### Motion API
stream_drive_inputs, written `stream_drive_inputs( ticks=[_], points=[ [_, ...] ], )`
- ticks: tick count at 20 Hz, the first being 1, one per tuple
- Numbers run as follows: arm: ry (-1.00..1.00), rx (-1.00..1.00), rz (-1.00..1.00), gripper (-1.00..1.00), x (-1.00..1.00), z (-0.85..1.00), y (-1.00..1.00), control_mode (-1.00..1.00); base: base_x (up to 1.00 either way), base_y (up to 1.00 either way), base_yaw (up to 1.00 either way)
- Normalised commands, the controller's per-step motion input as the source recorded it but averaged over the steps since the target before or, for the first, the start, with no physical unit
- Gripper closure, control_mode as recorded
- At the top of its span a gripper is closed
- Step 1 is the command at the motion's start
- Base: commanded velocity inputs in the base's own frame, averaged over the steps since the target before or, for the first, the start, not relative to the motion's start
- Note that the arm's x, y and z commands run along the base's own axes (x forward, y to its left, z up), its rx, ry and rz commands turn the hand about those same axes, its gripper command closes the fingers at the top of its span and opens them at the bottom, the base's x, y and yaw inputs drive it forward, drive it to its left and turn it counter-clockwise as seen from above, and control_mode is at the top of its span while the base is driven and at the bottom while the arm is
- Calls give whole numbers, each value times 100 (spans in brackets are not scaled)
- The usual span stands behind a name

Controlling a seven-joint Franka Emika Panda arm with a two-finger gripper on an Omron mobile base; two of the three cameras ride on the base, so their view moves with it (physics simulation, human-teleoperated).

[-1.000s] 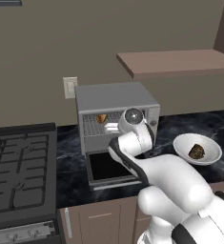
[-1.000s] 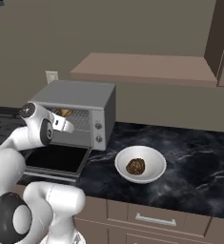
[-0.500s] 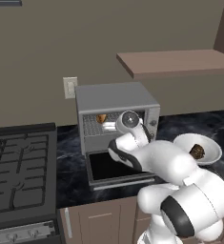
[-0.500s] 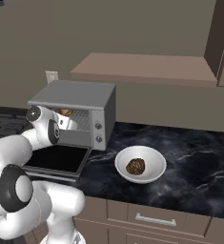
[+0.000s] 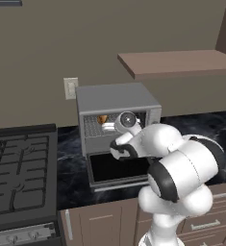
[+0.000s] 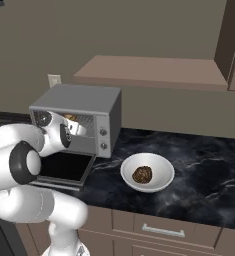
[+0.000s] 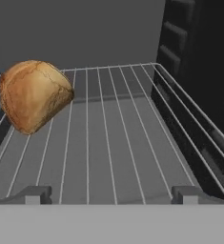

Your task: Pick up the heated bread from the toaster oven and place it in the bowl. Then move the bread bowl to the dining counter.

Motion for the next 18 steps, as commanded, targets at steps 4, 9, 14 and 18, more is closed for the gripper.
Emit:
stream_drive_inputs(
  ticks=[4,9,14,18],
  points=[
    [0,-2,0,-100,39,-48,6,-100,0,0,0],
    [10,-1,0,-100,27,-46,4,-100,0,0,0],
    [22,-3,0,-100,-16,-48,0,-100,0,0,0],
    [18,-4,0,-100,-84,-64,0,-100,0,0,0]
  ],
)
